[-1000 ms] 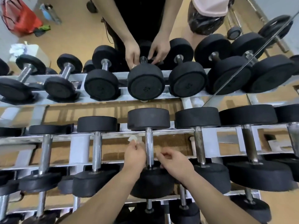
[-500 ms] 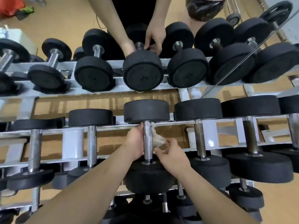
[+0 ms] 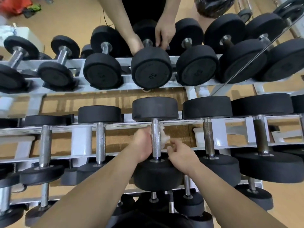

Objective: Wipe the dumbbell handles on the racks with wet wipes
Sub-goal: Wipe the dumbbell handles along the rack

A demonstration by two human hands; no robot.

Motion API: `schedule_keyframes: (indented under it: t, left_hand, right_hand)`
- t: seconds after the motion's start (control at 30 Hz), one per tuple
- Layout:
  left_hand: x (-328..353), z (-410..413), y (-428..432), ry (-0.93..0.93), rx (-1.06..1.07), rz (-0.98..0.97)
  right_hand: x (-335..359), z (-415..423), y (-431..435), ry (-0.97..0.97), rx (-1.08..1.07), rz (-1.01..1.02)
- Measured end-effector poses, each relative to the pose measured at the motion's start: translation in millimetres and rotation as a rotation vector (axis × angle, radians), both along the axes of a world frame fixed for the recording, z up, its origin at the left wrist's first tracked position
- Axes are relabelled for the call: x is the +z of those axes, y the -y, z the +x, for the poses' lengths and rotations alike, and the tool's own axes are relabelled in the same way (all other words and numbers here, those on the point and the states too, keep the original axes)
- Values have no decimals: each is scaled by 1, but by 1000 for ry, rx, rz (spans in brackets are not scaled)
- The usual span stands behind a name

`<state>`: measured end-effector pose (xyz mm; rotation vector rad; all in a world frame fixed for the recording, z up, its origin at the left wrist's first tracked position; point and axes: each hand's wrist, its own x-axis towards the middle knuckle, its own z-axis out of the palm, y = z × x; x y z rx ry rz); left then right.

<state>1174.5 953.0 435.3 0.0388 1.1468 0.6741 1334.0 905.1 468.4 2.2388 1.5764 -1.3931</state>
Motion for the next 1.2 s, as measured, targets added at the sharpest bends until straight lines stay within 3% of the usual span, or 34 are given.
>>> schedule_keyframes:
  t: [0.13,0.27,0.33,0.53,0.6,0.7,0.77,0.83,0.9,0.97,1.07,1.2]
  left_hand:
    - [9,-7,12,-43,-291,81]
    - [8,-11,-21,-30,22,35]
    - [9,2,-11,-73,-29,67]
    - [16,-9,35,-469,-350,179]
    - [29,-21,42,-624,-275,205]
    - [56,-29,50,-1011,-253,509]
    - [66,-25,53,-1215,-382,831]
    - [59,-7,58,-1210,-718,989]
    - [46,8,66,-1076,-1040,813]
    - [41,12,71,-1112,-1143,724]
    - [37,3,70,-1380,-1063,949]
    - [27,-4,41,-1366,-759,1038]
  right_hand:
    - [-1,0,2,4,27,-15]
    - [-4,3,5,-66,-20,-6]
    - [-3,4,7,-84,-40,7]
    - [1,4,14,-93,-12,63]
    - [3,7,18,-130,-29,73]
    - [4,8,22,-160,-41,84]
    - [3,8,22,-169,-37,89]
    - [2,7,23,-163,-27,96]
    - [2,7,24,-172,-19,115]
    - [2,7,28,-195,-25,129]
    - [1,8,30,-200,-29,148]
    - [-3,6,29,-188,-44,136]
